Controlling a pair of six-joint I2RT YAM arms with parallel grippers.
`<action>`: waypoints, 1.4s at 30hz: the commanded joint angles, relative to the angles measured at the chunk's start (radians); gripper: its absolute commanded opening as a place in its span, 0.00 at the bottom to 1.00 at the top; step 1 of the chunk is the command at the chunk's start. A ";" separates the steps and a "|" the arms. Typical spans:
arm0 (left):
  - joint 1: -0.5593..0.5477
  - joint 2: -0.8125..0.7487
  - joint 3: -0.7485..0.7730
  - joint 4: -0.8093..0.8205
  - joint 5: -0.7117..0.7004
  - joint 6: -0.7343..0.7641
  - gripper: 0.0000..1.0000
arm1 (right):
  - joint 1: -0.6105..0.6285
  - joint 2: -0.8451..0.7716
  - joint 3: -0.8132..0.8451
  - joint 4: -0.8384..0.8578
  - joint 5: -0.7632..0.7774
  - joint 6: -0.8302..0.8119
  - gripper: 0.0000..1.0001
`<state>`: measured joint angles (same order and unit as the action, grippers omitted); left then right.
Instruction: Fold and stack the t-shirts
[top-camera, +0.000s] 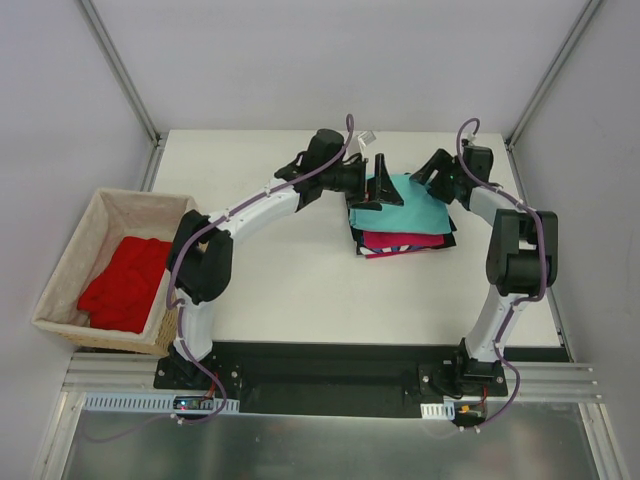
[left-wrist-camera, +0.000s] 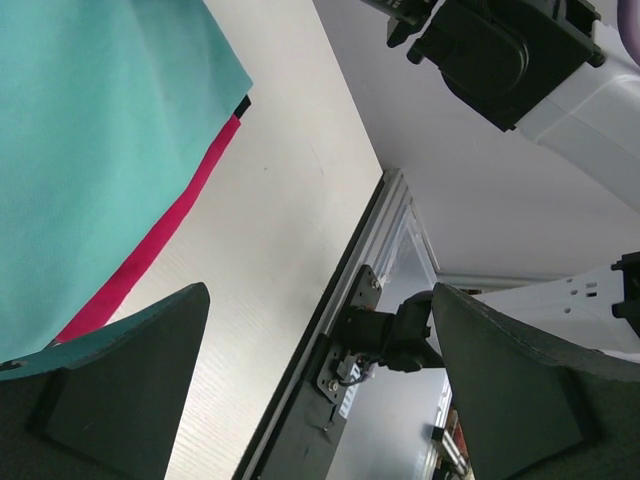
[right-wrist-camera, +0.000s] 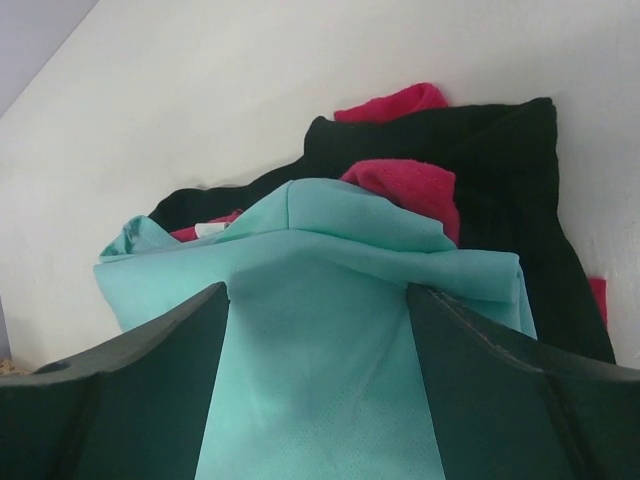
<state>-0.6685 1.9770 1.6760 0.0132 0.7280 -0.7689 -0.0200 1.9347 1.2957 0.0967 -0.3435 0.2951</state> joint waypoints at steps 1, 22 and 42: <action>-0.008 -0.033 -0.024 0.024 -0.001 0.022 0.94 | 0.017 -0.040 -0.053 -0.002 -0.008 0.007 0.76; -0.009 0.141 -0.061 0.053 -0.073 0.060 0.93 | 0.040 -0.109 -0.115 0.008 -0.003 -0.004 0.76; -0.008 0.049 -0.464 0.310 -0.062 -0.018 0.93 | 0.057 -0.017 -0.133 -0.012 0.029 0.029 0.76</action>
<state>-0.6682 2.0666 1.2957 0.3336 0.6708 -0.7811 0.0135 1.8709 1.1870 0.1341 -0.3187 0.3008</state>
